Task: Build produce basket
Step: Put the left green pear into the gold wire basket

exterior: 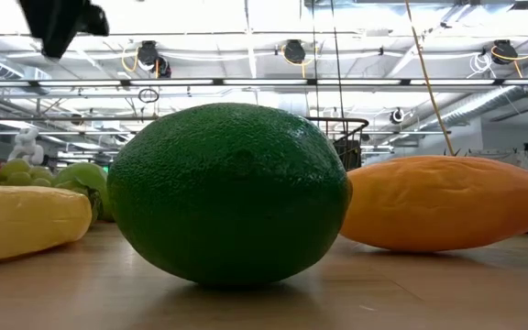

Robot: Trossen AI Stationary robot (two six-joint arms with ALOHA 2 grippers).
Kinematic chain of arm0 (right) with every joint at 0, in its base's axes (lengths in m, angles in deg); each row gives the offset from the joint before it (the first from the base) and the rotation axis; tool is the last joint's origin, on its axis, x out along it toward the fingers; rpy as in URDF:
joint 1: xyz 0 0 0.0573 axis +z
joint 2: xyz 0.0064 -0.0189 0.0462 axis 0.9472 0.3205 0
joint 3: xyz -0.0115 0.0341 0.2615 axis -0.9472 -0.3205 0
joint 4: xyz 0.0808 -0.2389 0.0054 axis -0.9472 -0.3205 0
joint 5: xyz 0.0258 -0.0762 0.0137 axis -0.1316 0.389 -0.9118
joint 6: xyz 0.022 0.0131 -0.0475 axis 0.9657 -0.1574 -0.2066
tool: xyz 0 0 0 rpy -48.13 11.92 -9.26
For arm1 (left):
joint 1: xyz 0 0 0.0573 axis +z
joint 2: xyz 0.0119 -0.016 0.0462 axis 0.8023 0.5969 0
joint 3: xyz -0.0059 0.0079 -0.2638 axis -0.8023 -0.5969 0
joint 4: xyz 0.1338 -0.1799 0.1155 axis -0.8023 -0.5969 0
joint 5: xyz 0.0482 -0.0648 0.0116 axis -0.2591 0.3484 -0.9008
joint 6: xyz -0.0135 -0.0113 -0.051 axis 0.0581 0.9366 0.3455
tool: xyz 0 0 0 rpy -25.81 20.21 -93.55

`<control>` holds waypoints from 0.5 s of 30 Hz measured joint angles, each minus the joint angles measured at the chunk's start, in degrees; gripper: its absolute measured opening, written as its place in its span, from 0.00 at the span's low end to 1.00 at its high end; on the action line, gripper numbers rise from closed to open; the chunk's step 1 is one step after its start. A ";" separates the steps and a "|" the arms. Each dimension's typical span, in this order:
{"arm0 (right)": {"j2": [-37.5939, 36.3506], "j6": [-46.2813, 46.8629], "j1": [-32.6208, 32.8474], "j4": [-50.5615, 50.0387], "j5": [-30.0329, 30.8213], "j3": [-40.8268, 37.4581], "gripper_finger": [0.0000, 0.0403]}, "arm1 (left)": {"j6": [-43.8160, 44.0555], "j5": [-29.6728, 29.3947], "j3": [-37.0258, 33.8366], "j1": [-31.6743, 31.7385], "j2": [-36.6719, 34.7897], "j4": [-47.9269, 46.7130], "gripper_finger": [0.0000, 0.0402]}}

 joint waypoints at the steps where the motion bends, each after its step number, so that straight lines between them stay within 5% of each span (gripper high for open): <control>1: 0.45 -0.05 0.22 0.02 0.11 0.00 0.00 | 0.15 0.13 -1.02 -0.06 -0.06 0.30 0.37; 15: 2.35 -0.62 2.06 0.25 -0.02 0.00 0.00 | -26.15 -6.98 -14.42 4.64 -4.31 2.03 0.77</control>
